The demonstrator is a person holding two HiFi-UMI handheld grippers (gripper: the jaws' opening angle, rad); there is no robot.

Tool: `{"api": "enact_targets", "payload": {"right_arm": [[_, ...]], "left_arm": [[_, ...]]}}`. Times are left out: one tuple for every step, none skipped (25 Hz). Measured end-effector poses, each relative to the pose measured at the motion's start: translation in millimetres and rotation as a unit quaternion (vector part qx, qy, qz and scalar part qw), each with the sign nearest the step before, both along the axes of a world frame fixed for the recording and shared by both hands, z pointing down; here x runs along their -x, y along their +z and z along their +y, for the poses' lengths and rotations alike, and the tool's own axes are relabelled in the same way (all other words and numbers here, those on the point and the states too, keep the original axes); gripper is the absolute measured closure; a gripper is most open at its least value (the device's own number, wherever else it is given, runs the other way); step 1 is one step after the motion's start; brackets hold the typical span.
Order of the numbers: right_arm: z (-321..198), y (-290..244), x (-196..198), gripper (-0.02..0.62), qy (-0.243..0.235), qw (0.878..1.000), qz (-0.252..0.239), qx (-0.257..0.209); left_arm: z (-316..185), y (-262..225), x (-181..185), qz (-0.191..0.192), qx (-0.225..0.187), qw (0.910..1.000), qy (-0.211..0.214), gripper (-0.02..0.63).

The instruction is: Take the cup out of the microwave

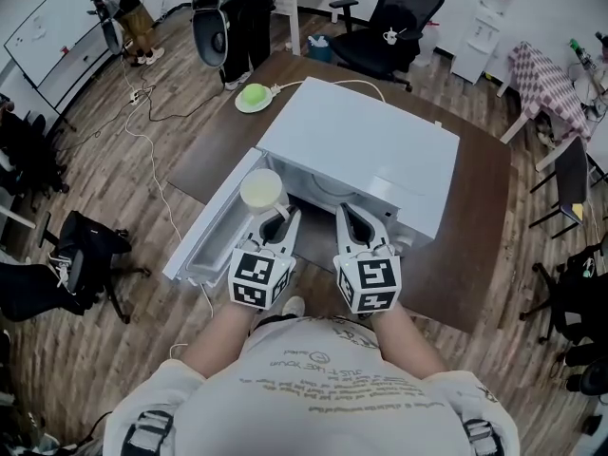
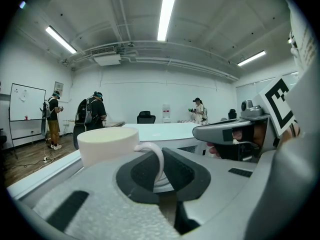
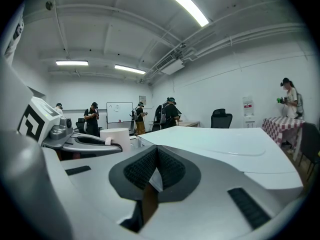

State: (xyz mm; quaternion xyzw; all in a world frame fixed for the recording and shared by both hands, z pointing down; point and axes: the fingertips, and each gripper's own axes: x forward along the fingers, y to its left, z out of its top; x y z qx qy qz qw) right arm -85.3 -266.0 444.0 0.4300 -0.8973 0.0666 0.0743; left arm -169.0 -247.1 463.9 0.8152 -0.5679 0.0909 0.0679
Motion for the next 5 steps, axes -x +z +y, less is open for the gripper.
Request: {"api": "enact_targets", "payload": {"right_arm": [[0.6, -0.2, 0.8, 0.580, 0.000, 1.000, 0.001, 0.000], [1.0, -0.5, 1.5, 0.580, 0.000, 1.000, 0.001, -0.001], [0.9, -0.8, 1.9, 0.580, 0.001, 1.000, 0.001, -0.001], [0.7, -1.1, 2.0, 0.580, 0.002, 1.000, 0.002, -0.002], [0.5, -1.4, 1.9, 0.580, 0.002, 1.000, 0.002, -0.003]], "left_arm": [[0.5, 0.4, 0.3, 0.001, 0.000, 1.0000, 0.002, 0.575], [0.8, 0.8, 0.7, 0.001, 0.000, 1.0000, 0.003, 0.575], [1.0, 1.4, 0.7, 0.000, 0.000, 1.0000, 0.005, 0.575], [1.3, 2.0, 0.6, 0.000, 0.001, 1.0000, 0.007, 0.575], [1.5, 2.6, 0.4, -0.001, 0.001, 1.0000, 0.008, 0.575]]}}
